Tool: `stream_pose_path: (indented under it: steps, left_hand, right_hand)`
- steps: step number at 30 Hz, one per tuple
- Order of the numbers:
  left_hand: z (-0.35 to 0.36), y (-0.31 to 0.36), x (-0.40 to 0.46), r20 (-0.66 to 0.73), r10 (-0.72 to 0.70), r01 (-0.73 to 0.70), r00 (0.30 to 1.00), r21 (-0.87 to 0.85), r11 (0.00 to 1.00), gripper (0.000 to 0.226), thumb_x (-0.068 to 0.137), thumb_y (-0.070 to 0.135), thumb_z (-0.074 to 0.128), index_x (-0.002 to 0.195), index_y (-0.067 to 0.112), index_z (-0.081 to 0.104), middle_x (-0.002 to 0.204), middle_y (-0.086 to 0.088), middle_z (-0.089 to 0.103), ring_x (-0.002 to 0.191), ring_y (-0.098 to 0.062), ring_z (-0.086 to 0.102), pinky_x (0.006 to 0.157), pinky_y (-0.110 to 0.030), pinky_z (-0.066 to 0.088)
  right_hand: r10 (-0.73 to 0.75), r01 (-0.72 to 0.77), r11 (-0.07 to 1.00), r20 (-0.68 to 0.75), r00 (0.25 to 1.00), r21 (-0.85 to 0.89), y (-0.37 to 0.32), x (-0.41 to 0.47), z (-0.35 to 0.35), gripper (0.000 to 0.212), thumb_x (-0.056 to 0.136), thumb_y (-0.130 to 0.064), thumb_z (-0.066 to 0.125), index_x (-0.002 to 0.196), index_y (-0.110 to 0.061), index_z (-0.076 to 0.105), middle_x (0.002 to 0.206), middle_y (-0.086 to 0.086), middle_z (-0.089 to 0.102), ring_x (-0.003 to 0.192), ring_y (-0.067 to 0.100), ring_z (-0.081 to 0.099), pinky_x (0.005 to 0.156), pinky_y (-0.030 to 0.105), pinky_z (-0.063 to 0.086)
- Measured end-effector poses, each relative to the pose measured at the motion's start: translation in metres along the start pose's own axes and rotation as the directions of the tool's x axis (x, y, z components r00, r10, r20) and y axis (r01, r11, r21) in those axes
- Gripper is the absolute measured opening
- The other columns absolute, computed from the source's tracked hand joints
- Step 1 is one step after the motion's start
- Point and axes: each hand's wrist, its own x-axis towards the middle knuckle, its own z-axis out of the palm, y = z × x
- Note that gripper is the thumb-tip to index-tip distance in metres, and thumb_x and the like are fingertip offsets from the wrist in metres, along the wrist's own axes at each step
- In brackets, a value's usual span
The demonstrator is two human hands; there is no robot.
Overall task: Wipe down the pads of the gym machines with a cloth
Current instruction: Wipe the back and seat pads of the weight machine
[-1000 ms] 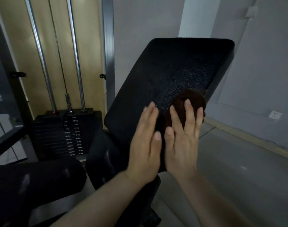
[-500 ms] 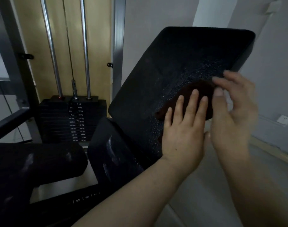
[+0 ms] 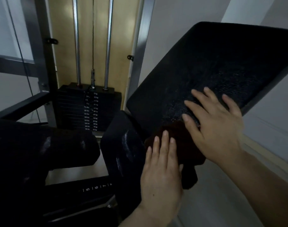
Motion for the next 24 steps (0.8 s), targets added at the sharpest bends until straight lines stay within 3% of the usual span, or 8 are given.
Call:
stream_pose_path:
  steps: [2, 4, 6, 10, 15, 20, 24]
  left_hand:
    - [-0.016, 0.004, 0.008, 0.126, -0.119, 0.127, 0.985, -0.057, 0.99, 0.065, 0.098, 0.047, 0.019, 0.143, 0.004, 0.035, 0.153, -0.013, 0.03, 0.138, -0.029, 0.035, 0.113, -0.038, 0.024]
    - [-0.027, 0.016, 0.024, 0.185, -0.198, 0.227, 0.963, -0.152, 0.962, 0.105, 0.075, 0.078, -0.015, 0.15, 0.005, 0.0, 0.159, -0.011, -0.009, 0.147, -0.029, -0.001, 0.119, -0.034, -0.003]
    - [-0.031, 0.022, 0.034, 0.258, -0.26, 0.316, 0.93, -0.204, 0.926, 0.115, 0.055, 0.086, -0.018, 0.141, 0.011, -0.029, 0.151, -0.006, -0.035, 0.141, -0.026, -0.029, 0.114, -0.035, -0.017]
    - [-0.031, 0.006, 0.05, 0.24, -0.259, 0.31, 0.936, -0.209, 0.928, 0.102, 0.067, 0.082, -0.009, 0.14, 0.014, -0.028, 0.154, -0.005, -0.029, 0.143, -0.023, -0.025, 0.115, -0.032, -0.012]
    - [-0.02, -0.034, 0.103, 0.213, -0.411, 0.455, 0.886, -0.232, 0.86, 0.067, 0.101, 0.044, 0.023, 0.151, 0.009, -0.004, 0.16, -0.008, -0.01, 0.147, -0.024, -0.006, 0.12, -0.036, 0.002]
    - [-0.01, -0.08, 0.15, 0.172, -0.577, 0.6, 0.799, -0.161, 0.784, 0.06, 0.102, 0.031, 0.03, 0.152, 0.009, 0.007, 0.159, -0.015, 0.01, 0.146, -0.032, 0.009, 0.119, -0.043, 0.011]
    - [-0.018, -0.062, 0.138, 0.136, -0.52, 0.537, 0.843, -0.199, 0.82, 0.067, 0.097, 0.023, 0.046, 0.153, 0.026, 0.009, 0.159, -0.016, 0.006, 0.145, -0.035, 0.01, 0.118, -0.045, 0.013]
  right_hand:
    - [0.02, -0.019, 1.0, -0.011, 1.0, 0.015, 0.0, 0.003, 0.002, 0.045, 0.095, -0.04, 0.036, 0.117, -0.017, 0.068, 0.132, 0.002, 0.059, 0.131, 0.02, 0.047, 0.107, 0.044, 0.025]
    - [0.02, -0.018, 0.999, -0.034, 0.999, 0.048, 0.002, 0.006, 0.004, 0.042, 0.095, -0.037, 0.036, 0.115, -0.02, 0.069, 0.127, -0.003, 0.063, 0.128, 0.017, 0.05, 0.106, 0.042, 0.026]
    - [0.003, 0.004, 0.994, -0.067, 0.998, 0.108, 0.005, 0.006, 0.005, 0.04, 0.096, -0.034, 0.036, 0.115, -0.022, 0.069, 0.125, -0.006, 0.064, 0.127, 0.014, 0.05, 0.106, 0.04, 0.027]
    - [-0.007, 0.015, 0.983, -0.048, 0.999, 0.181, 0.007, 0.007, 0.001, 0.042, 0.096, -0.037, 0.035, 0.117, -0.023, 0.068, 0.125, -0.008, 0.063, 0.127, 0.011, 0.049, 0.105, 0.036, 0.025]
    - [-0.003, 0.003, 1.0, 0.018, 1.0, 0.005, -0.001, 0.009, 0.002, 0.046, 0.095, -0.044, 0.037, 0.122, -0.019, 0.065, 0.131, 0.001, 0.06, 0.13, 0.02, 0.048, 0.103, 0.041, 0.026]
    - [-0.013, 0.033, 0.988, 0.131, 0.991, -0.152, -0.004, 0.011, 0.005, 0.059, 0.094, -0.047, 0.03, 0.129, -0.01, 0.059, 0.141, 0.012, 0.05, 0.136, 0.03, 0.04, 0.108, 0.048, 0.021]
    - [-0.023, 0.064, 0.97, 0.175, 0.984, -0.233, -0.006, 0.013, 0.006, 0.06, 0.091, -0.046, 0.031, 0.13, -0.009, 0.058, 0.142, 0.014, 0.048, 0.136, 0.033, 0.038, 0.109, 0.05, 0.019]
